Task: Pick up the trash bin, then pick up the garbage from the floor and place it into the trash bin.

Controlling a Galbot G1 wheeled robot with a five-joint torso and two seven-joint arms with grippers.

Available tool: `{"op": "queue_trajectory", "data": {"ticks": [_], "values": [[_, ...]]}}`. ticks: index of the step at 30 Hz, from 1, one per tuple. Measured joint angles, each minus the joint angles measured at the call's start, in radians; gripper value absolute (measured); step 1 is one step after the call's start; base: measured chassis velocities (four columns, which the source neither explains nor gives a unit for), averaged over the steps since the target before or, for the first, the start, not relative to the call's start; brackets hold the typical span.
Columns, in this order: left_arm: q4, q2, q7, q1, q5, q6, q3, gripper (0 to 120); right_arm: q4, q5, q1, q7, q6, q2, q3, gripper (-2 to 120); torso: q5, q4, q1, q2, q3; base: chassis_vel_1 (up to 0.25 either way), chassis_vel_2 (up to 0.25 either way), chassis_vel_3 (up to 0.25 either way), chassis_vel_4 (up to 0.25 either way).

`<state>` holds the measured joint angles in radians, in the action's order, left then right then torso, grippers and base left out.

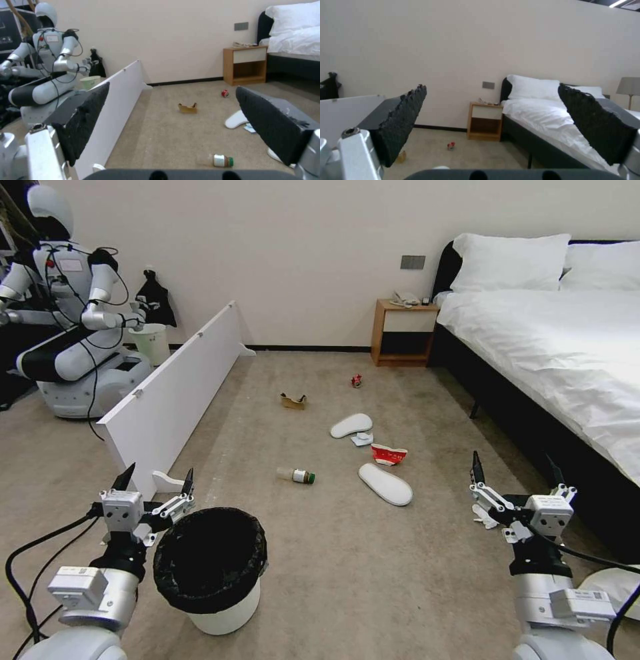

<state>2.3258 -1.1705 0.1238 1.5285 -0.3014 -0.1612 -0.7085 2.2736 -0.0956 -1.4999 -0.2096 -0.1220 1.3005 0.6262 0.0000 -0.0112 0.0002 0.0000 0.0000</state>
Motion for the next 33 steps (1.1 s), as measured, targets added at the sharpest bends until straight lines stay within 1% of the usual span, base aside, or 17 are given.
{"op": "queue_trajectory", "data": {"ticks": [16,19,21,22,24,25,27,28,30,31,32,33], "values": [[-0.005,0.004,-0.003,0.001,0.010,-0.002,0.005,100,0.002,-0.017,0.007,0.000,-0.001,-0.006,0.021,100,0.0000,0.0000,0.000,0.000,0.000,0.000,0.000,0.000,0.000],[-0.010,0.006,-0.004,0.002,0.012,-0.013,0.007,100,0.001,-0.017,0.005,0.001,-0.002,-0.005,0.020,100,0.0000,0.0000,0.000,0.000,0.000,0.000,0.000,0.000,0.000],[-0.029,0.025,-0.008,0.004,0.010,-0.066,0.011,100,-0.004,-0.016,-0.002,0.003,-0.008,-0.004,0.020,100,0.0000,0.0001,0.000,0.000,0.000,0.000,0.000,0.000,0.000],[-0.029,0.025,-0.008,0.004,0.010,-0.066,0.011,100,-0.004,-0.016,-0.002,0.003,-0.008,-0.004,0.020,100,0.0000,0.0001,0.000,0.000,0.000,0.000,0.000,0.000,0.000],[-0.036,0.039,0.005,0.005,-0.031,-0.134,0.012,100,-0.006,-0.014,-0.011,0.004,-0.012,-0.002,0.023,100,0.0000,0.0000,0.000,0.000,0.000,0.000,0.000,0.000,0.000],[-0.036,0.039,0.005,0.005,-0.031,-0.134,0.012,100,-0.006,-0.014,-0.011,0.004,-0.012,-0.002,0.023,100,0.0000,0.0000,0.000,0.000,0.000,0.000,0.000,0.000,0.000],[-0.042,0.045,0.020,0.005,-0.064,-0.199,0.007,100,-0.006,-0.014,-0.017,0.004,-0.014,-0.002,0.027,100,-0.0001,0.0000,0.000,0.000,0.000,0.000,0.000,0.000,0.000],[-0.042,0.045,0.020,0.005,-0.064,-0.199,0.007,100,-0.006,-0.014,-0.017,0.004,-0.014,-0.002,0.027,100,-0.0001,0.0000,0.000,0.000,0.000,0.000,0.000,0.000,0.000],[-0.050,0.049,0.033,0.003,-0.089,-0.256,0.001,100,-0.006,-0.014,-0.022,0.005,-0.016,-0.002,0.032,100,-0.0001,0.0001,0.000,0.000,0.000,0.000,0.000,0.000,0.000],[-0.050,0.049,0.033,0.003,-0.089,-0.256,0.001,100,-0.006,-0.014,-0.022,0.005,-0.016,-0.002,0.032,100,-0.0001,0.0001,0.000,0.000,0.000,0.000,0.000,0.000,0.000],[-0.053,0.051,0.039,0.001,-0.096,-0.278,0.000,100,-0.006,-0.014,-0.024,0.005,-0.017,-0.002,0.034,100,0.0000,0.0001,0.000,0.000,0.000,0.000,0.000,0.000,0.000],[-0.060,0.054,0.051,-0.002,-0.109,-0.315,-0.003,100,-0.006,-0.014,-0.026,0.005,-0.018,-0.003,0.037,100,0.0002,0.0000,0.000,0.000,0.000,0.000,0.000,0.000,0.000]]}}
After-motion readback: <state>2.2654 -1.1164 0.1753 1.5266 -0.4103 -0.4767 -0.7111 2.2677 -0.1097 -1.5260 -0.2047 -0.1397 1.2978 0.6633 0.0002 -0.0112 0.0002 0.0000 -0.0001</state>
